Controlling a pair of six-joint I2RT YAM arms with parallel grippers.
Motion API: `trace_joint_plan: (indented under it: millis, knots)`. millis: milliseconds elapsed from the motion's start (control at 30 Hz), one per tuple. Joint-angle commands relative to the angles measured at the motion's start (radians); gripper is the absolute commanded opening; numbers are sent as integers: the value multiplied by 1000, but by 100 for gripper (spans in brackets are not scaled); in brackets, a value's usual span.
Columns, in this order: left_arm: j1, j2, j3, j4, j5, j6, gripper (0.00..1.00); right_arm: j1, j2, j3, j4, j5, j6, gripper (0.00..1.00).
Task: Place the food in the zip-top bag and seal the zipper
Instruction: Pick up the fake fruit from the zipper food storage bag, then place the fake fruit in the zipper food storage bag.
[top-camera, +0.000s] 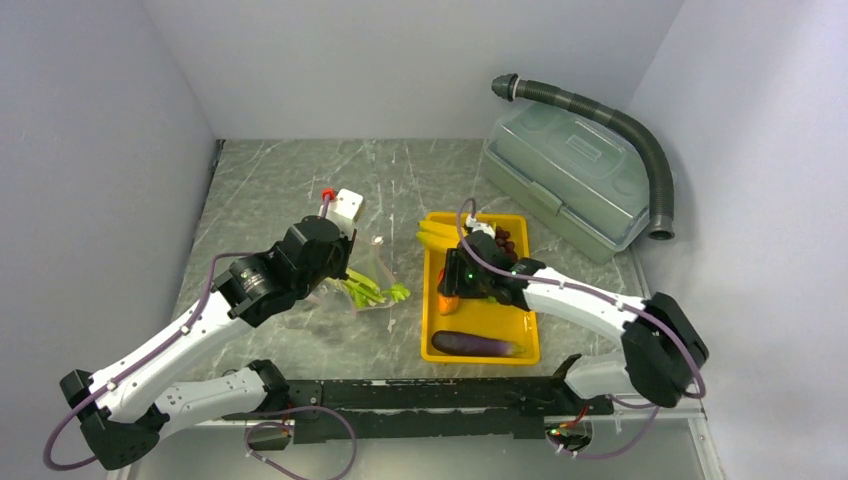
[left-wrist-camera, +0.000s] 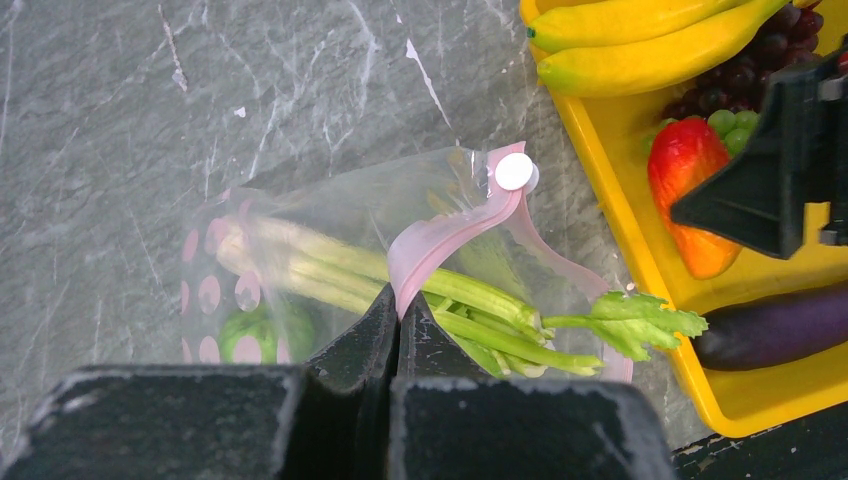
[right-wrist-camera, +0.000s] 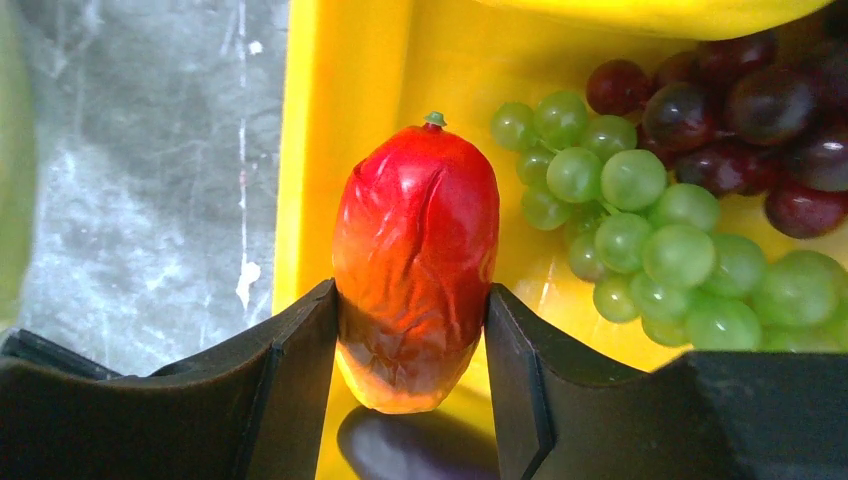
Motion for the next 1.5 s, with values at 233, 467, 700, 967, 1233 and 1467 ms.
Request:
trace_joint_plan:
  millis: [233, 467, 700, 967, 1233, 1467]
  knots:
    - [4, -14, -1, 52, -11, 17, 0, 30, -251, 153, -83, -10, -161, 14]
    - [4, -15, -1, 52, -5, 18, 0, 68, -266, 227, -14, -188, -238, 13]
    - [4, -15, 1, 52, -1, 15, 0, 140, -183, 314, 55, -280, -291, 13]
    - [4, -16, 1, 53, 4, 16, 0, 209, -61, 405, 76, -297, -354, 14]
    - [4, -18, 2, 53, 6, 15, 0, 235, 45, 450, 97, -284, -388, 15]
    - [5, -20, 2, 53, 10, 15, 0, 243, 132, 506, 113, -220, -420, 21]
